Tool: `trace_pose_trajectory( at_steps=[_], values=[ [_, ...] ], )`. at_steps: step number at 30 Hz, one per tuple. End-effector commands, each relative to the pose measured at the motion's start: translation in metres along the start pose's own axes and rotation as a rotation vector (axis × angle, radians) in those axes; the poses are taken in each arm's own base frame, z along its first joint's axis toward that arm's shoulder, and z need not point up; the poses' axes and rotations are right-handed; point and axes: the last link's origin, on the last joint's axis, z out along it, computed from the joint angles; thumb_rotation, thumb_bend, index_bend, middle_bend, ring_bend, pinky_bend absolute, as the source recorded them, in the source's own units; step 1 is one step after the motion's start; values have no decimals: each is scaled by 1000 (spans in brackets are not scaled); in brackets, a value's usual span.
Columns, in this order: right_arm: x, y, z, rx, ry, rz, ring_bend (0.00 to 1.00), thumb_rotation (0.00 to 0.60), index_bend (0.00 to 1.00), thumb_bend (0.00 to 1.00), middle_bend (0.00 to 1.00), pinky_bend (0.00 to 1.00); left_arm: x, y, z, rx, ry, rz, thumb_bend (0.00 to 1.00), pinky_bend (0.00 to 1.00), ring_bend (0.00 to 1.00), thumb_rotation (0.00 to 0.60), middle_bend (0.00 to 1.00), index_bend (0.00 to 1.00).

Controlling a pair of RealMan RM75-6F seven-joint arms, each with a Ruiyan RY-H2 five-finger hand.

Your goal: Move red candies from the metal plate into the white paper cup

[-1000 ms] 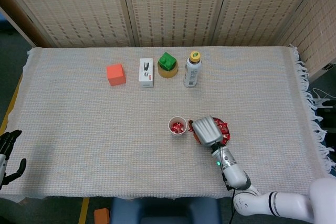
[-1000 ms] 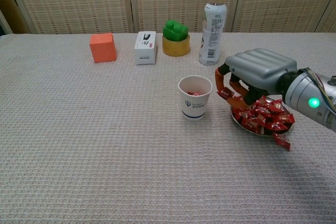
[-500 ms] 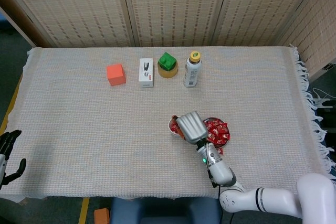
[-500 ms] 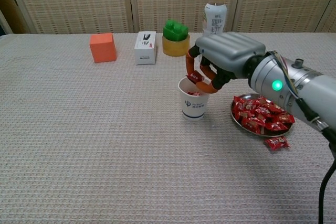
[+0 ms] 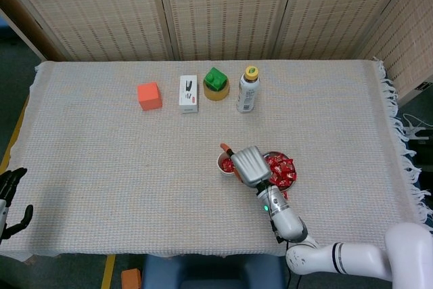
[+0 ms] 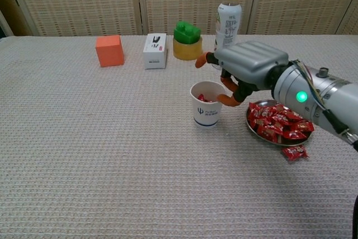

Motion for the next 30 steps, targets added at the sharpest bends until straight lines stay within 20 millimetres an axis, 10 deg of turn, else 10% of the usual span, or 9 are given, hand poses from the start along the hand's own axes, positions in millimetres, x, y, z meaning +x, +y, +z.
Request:
trace_pose_trajectory(
  at_steps=[1, 15, 30],
  values=[
    [-3, 18, -27, 13, 15, -20, 853, 600, 184, 310, 825, 1000, 1, 0, 0, 0, 3, -1, 482, 226, 4, 600, 44, 0],
    [-46, 96, -141, -33, -118, -108, 853, 600, 322, 294, 826, 1000, -4, 3, -1, 4, -3, 18, 483, 226, 4, 600, 44, 0],
    [-74, 130, -164, -122, -291, -90, 853, 600, 278, 293, 826, 1000, -5, 4, 0, 3, -6, 19, 482, 226, 4, 600, 44, 0]
  ],
)
